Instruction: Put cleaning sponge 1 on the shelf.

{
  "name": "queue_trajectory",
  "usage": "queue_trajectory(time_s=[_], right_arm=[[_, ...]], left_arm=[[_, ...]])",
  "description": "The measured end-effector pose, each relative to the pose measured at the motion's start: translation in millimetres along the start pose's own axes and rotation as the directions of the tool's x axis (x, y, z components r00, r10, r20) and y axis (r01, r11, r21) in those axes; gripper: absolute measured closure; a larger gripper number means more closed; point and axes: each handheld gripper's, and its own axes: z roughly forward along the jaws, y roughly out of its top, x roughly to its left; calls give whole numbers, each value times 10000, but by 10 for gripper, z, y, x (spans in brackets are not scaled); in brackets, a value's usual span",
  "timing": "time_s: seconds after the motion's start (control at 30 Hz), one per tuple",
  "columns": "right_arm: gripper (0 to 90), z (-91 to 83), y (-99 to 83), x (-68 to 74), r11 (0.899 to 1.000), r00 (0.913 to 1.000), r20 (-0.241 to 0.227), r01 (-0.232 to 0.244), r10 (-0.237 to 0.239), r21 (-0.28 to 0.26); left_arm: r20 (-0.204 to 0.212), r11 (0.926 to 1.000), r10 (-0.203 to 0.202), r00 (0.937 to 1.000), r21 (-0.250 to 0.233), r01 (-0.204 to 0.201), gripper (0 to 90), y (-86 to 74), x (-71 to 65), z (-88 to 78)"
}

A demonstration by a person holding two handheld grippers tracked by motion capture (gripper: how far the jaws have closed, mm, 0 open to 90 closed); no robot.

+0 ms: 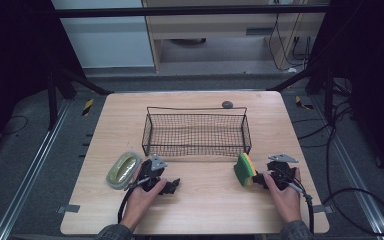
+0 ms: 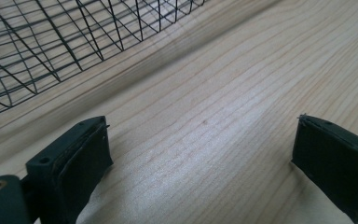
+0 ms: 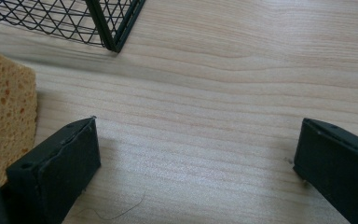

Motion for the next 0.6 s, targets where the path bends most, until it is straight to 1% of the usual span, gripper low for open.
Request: queue_trajectory(time_s=[0.03,0.13,0.2,0.27,0.3,0.33,0.37,0.43,0.5,0.57,0.6], right_arm=[[5,0,0,0,10000,10000,0,0,0,0],[6,-7,-7,-2,10000,10000,-35,73,-73,1],[7,-11,-13,-7,9999,9999,-96,139,-139,-20],[8,-17,-17,-10,9998,9997,-147,173,-173,-8],[8,-18,-18,-12,9998,9997,-156,194,-194,-5],[8,-20,-19,-16,9997,9995,-182,242,-242,-1],[8,-20,-19,-16,9997,9995,-182,242,-242,-1],[8,-21,-21,-18,9997,9995,-211,249,-249,-8],[9,-22,-24,-21,9996,9993,-224,285,-286,-25],[10,-24,-26,-24,9995,9992,-247,329,-329,-25],[10,-23,-26,-28,9993,9990,-257,376,-377,-48]], left_arm=[[0,10000,0,10000,0,0,34,0,0,0],[-63,9995,211,9998,-231,-212,34,81,-14,-152],[-190,9989,327,9993,-330,-333,37,142,-9,-270],[-257,9980,339,9991,-531,-352,38,206,20,-389],[-257,9981,279,9993,-538,-292,39,240,47,-449],[-336,9981,257,9991,-545,-275,39,273,81,-511],[-475,9979,344,9983,-536,-370,39,304,118,-572],[-845,9973,656,9943,-260,-680,39,359,203,-685],[-1052,9958,917,9902,60,-915,39,397,289,-777],[-1241,9947,993,9873,405,-949,40,421,374,-854],[-1277,9945,944,9873,582,-876,44,429,413,-885]])
